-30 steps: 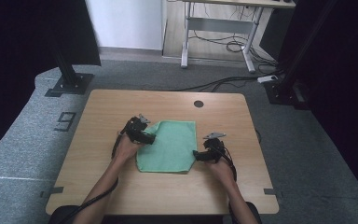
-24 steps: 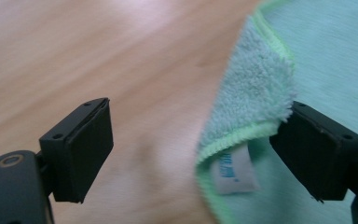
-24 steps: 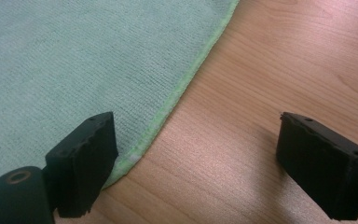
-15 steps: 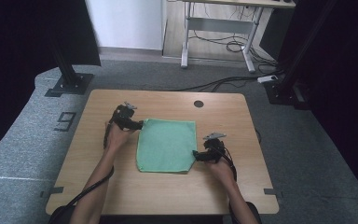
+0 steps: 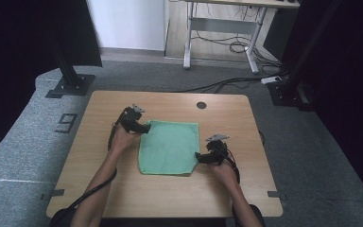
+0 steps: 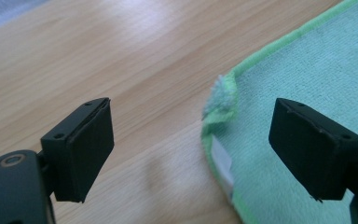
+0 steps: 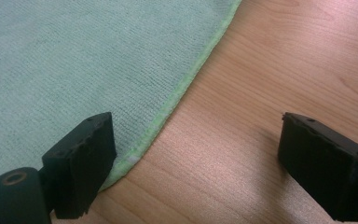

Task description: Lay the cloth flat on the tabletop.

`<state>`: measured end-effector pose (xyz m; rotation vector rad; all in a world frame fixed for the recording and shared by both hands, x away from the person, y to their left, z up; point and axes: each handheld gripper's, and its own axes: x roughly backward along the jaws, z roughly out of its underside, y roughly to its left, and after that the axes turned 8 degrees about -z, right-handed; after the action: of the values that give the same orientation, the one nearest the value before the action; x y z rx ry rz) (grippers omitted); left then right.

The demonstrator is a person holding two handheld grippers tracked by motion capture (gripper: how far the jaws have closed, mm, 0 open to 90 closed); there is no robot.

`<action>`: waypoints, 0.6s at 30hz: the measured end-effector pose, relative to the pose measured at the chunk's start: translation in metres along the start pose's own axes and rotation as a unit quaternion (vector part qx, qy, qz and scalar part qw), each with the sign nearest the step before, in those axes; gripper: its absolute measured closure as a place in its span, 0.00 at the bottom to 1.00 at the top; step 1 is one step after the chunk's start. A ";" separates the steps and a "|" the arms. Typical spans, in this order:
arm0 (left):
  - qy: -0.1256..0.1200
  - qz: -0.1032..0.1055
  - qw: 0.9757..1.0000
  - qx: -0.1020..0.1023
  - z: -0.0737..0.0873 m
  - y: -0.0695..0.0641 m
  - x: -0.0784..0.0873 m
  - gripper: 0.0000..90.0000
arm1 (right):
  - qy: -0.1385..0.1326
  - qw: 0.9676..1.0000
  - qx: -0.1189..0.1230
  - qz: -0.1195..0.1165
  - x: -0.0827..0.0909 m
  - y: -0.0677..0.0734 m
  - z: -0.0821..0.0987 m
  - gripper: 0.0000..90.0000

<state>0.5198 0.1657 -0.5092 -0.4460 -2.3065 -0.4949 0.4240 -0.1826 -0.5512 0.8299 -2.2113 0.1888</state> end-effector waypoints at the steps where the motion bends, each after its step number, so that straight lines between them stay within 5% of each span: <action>1: 0.004 0.002 1.000 0.004 0.001 -0.001 -0.005 0.16 | 0.000 1.000 0.001 0.000 0.000 0.000 0.000 0.12; 5: 0.024 -0.015 1.000 0.005 0.004 -0.002 -0.027 0.16 | -0.001 1.000 0.002 0.000 0.000 0.000 0.000 0.12; 7: 0.025 -0.023 0.999 0.024 0.003 0.003 -0.033 0.16 | -0.001 1.000 0.001 -0.001 0.000 0.000 0.000 0.12; 10: 0.022 -0.031 0.998 0.046 0.000 0.014 -0.040 0.16 | -0.001 1.000 0.002 -0.001 0.000 0.000 0.000 0.12; 18: 0.030 -0.057 0.996 0.065 0.001 0.034 -0.047 0.16 | -0.002 1.000 0.004 -0.001 0.000 -0.001 0.000 0.12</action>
<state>0.5663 0.1871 -0.5357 -0.2359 -2.2989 -0.4042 0.4243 -0.1833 -0.5516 0.8380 -2.2147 0.1947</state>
